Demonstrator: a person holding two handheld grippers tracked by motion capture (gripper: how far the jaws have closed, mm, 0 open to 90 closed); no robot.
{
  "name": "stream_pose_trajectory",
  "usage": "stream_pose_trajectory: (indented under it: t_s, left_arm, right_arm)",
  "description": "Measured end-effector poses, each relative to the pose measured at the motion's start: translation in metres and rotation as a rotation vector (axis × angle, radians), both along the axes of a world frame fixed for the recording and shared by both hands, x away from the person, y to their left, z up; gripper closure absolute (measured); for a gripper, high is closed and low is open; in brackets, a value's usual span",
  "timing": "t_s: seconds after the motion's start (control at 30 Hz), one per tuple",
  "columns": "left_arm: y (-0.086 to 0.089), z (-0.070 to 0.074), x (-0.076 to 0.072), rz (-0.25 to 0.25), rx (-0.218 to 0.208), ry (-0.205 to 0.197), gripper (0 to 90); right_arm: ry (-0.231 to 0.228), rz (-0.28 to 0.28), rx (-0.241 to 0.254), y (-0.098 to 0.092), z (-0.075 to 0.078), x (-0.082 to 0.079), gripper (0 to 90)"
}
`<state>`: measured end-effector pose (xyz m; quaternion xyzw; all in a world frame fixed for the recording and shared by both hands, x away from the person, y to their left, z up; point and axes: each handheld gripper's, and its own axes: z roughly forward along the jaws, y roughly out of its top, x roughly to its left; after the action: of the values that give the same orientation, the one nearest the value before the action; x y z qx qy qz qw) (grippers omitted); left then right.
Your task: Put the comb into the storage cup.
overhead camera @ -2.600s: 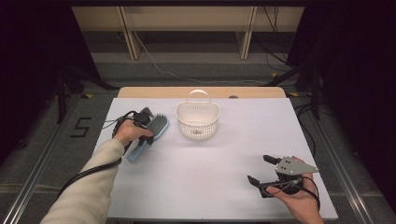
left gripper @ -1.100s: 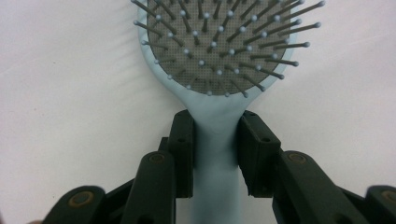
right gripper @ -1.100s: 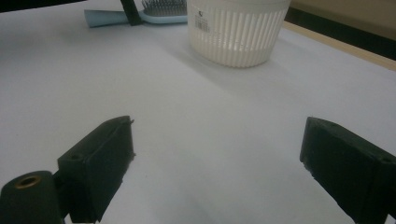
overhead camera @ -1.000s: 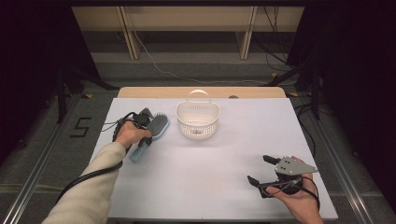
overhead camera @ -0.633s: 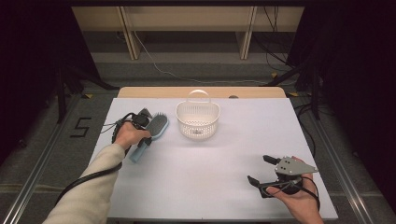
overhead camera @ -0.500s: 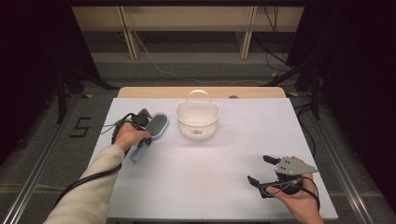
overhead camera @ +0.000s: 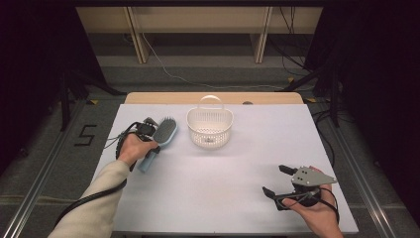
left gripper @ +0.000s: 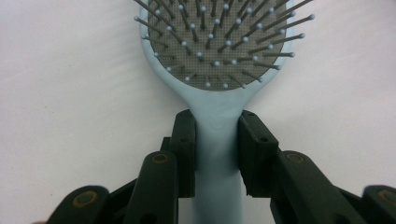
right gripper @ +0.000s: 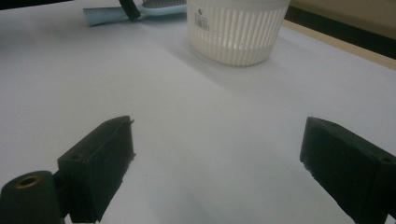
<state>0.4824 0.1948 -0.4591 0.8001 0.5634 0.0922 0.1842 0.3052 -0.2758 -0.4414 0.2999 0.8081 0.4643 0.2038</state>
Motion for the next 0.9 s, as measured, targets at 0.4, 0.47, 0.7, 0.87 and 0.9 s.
stream_pose_trajectory:
  t_s: [0.4, 0.47, 0.7, 0.87, 0.9]
  left_arm:
    - [0.006, 0.005, -0.01, 0.023, -0.074, -0.138, 69.7]
    - [0.007, 0.007, -0.01, 0.029, -0.096, -0.159, 69.7]
    - [0.002, 0.014, -0.012, 0.026, -0.117, -0.239, 69.6]
    - [0.0, 0.02, -0.014, 0.029, -0.141, -0.292, 69.6]
    - [0.0, 0.021, -0.014, 0.03, -0.144, -0.304, 69.7]
  right_arm:
    - [-0.001, 0.001, -0.003, 0.0, 0.0, 0.0, 10.3]
    - [-0.002, 0.001, -0.003, 0.0, 0.0, 0.0, 10.3]
    - [-0.004, 0.001, 0.002, -0.001, 0.0, 0.0, 10.3]
    - [-0.002, 0.0, 0.0, -0.002, 0.0, 0.0, 10.3]
    - [-0.002, 0.0, 0.0, -0.002, 0.0, 0.0, 10.3]
